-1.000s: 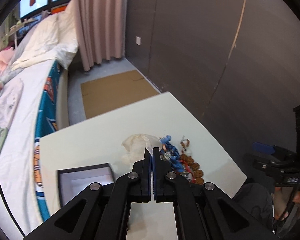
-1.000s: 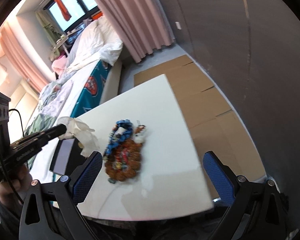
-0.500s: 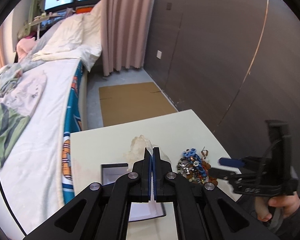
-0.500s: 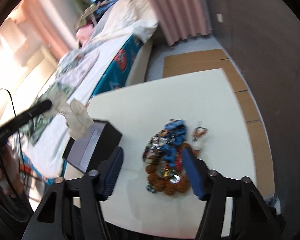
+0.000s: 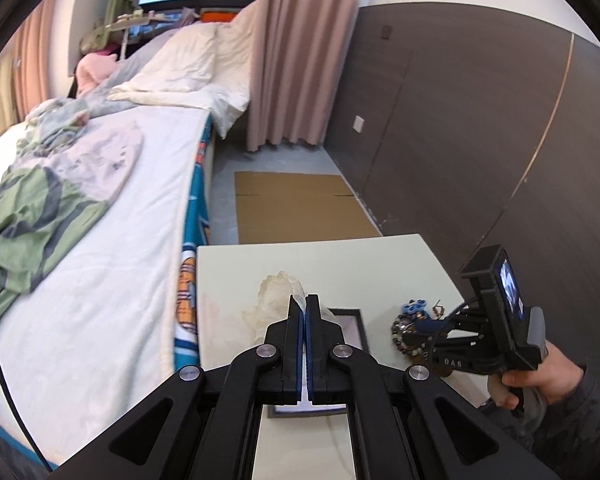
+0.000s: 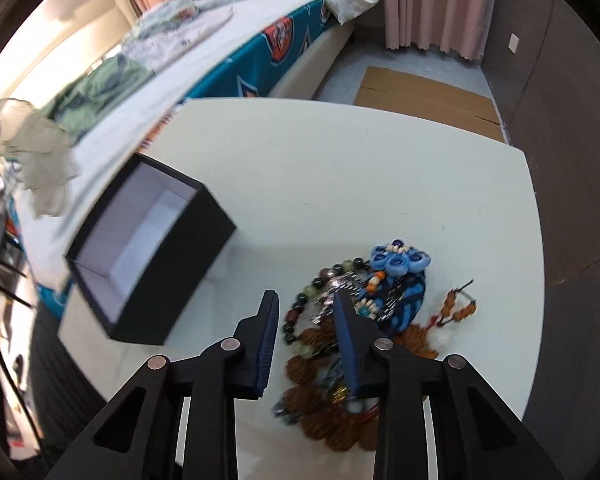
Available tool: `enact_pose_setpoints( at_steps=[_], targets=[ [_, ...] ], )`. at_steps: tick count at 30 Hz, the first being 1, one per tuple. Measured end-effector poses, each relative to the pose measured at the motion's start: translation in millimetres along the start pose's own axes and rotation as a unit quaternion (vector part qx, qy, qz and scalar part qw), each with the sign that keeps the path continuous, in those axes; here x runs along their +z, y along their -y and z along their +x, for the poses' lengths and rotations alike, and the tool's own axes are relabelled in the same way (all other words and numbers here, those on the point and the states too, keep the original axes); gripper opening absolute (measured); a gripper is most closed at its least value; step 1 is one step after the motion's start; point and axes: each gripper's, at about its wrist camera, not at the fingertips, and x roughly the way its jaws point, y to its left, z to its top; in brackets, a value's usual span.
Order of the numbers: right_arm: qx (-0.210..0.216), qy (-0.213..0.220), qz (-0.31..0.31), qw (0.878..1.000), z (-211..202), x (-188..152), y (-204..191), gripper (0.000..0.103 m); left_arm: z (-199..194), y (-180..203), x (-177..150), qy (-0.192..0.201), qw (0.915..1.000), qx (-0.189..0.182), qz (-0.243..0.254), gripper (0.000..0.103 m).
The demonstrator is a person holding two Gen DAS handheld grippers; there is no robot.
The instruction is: Organize jewelry
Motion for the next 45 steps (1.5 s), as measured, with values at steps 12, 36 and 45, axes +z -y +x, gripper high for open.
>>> enact_pose_setpoints(
  at_steps=[12, 36, 45],
  targets=[
    [-0.013, -0.091, -0.057, 0.994, 23.2, 23.1, 4.6, 0.018, -17.7, -10.4, -10.5, 0.006, 0.9999, 0.008, -0.013, 0.000],
    [0.060, 0.122, 0.028, 0.990, -163.8, 48.1, 2.1, 0.015, -41.4, -6.8, 9.7, 0.041, 0.9990, -0.015, -0.006, 0.000],
    [0.057, 0.198, -0.006, 0.979, -234.6, 71.8, -35.4, 0.015, -60.4, -7.1, 18.1, 0.063, 0.9979, -0.016, -0.007, 0.000]
  ],
)
